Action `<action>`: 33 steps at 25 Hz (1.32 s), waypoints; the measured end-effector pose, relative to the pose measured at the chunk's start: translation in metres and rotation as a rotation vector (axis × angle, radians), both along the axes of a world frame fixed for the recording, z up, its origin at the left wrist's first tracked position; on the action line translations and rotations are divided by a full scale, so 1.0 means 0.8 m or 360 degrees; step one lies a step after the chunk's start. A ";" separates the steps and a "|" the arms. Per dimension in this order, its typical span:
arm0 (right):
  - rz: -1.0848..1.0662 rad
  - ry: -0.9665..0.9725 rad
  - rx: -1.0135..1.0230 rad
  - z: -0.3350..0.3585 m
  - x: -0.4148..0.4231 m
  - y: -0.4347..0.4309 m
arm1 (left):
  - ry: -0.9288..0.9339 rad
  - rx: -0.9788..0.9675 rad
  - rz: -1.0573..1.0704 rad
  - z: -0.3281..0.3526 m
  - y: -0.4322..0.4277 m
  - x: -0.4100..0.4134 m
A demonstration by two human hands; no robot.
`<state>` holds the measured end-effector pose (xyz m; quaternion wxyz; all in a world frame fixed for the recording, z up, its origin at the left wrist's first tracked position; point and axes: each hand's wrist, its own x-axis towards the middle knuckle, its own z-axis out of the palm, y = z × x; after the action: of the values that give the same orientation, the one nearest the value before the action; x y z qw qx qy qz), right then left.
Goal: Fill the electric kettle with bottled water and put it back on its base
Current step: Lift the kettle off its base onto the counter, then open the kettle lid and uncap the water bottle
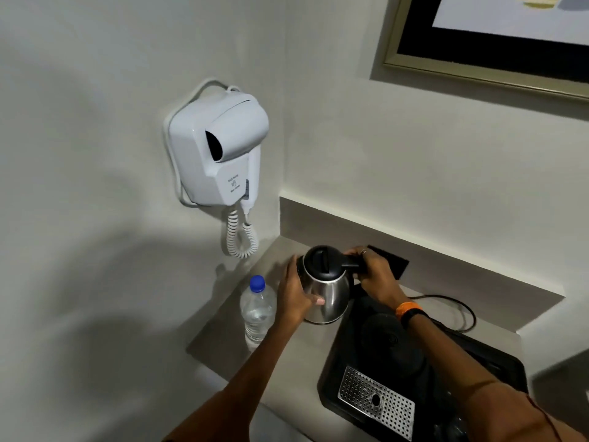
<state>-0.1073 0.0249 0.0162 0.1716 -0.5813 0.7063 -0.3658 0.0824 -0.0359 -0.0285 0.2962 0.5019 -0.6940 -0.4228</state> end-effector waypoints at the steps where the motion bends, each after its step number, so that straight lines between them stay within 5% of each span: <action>1: -0.0011 -0.0012 0.0020 -0.008 0.003 -0.006 | -0.0012 -0.0005 0.0028 -0.007 0.001 -0.001; 17: -0.0092 -0.0177 0.0277 -0.054 0.004 -0.035 | -0.0289 0.0005 0.0032 -0.036 0.010 -0.002; 20: -0.0149 -0.0182 0.0326 -0.052 0.013 -0.042 | -0.0211 -0.0362 0.0052 -0.013 0.054 0.010; 23: -0.0238 0.0085 0.0436 -0.053 0.035 -0.050 | 0.0122 -0.0984 0.0120 0.014 0.078 0.054; 25: -0.0249 0.0279 0.0578 -0.055 0.049 -0.057 | 0.0092 -0.1262 0.0372 0.029 0.067 0.087; 29: -0.0257 0.0432 0.0611 -0.055 0.057 -0.058 | -0.0016 -0.0824 0.0470 0.040 0.026 0.130; 33: -0.0201 0.0513 0.0629 -0.054 0.059 -0.055 | 0.0241 -0.0512 0.0251 0.025 0.015 0.142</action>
<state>-0.0600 -0.0193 -0.0272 0.1438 -0.5420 0.8171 -0.1334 0.1959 -0.0242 -0.0084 0.4563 0.4676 -0.6869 -0.3184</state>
